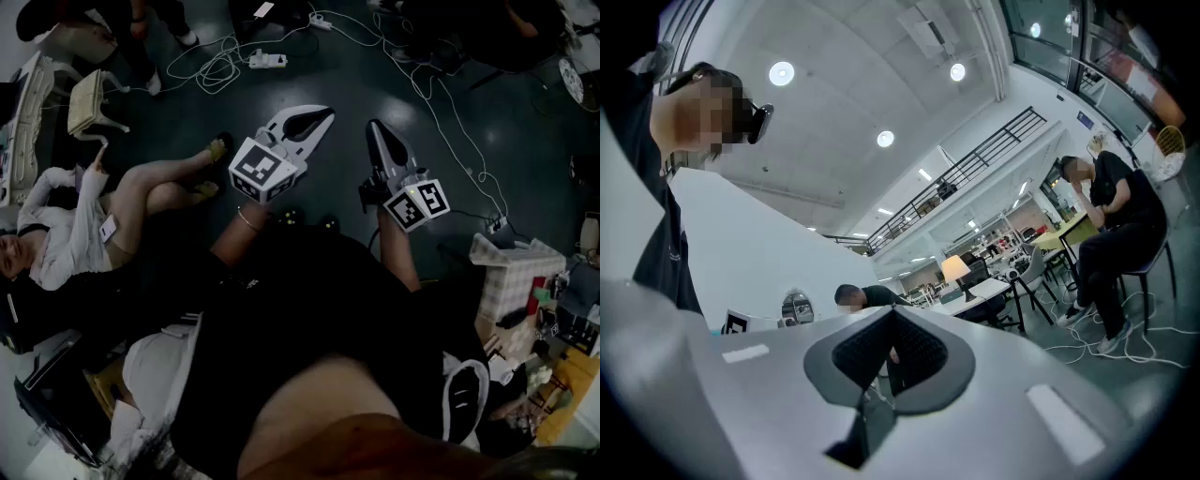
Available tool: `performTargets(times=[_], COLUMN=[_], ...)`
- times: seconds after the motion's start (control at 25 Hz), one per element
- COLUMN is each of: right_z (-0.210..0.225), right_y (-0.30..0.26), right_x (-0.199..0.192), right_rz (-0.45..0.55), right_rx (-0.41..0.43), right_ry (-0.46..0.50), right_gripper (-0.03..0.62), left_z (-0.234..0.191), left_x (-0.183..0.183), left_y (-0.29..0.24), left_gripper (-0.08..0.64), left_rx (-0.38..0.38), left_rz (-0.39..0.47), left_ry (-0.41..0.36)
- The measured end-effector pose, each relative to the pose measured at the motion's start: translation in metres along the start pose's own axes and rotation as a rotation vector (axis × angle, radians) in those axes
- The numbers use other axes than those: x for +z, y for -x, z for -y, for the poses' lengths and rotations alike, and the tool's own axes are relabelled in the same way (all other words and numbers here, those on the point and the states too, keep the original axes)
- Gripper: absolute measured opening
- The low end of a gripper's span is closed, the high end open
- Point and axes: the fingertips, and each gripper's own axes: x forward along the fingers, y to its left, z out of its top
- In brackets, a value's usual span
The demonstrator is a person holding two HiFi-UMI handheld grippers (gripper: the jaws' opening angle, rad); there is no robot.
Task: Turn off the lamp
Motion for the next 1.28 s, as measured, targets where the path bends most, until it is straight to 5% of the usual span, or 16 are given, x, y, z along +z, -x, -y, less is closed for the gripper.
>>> performTargets(times=[1.28], right_z=[0.049], right_y=[0.075], right_x=[0.027], right_rz=[0.072], right_rx=[0.076], right_ry=[0.013], right_gripper=[0.002], left_z=[0.058], left_x=[-0.023], left_y=[-0.039], left_gripper=[0.008], left_rx=[0.064], left_rz=[-0.005], left_ry=[-0.058])
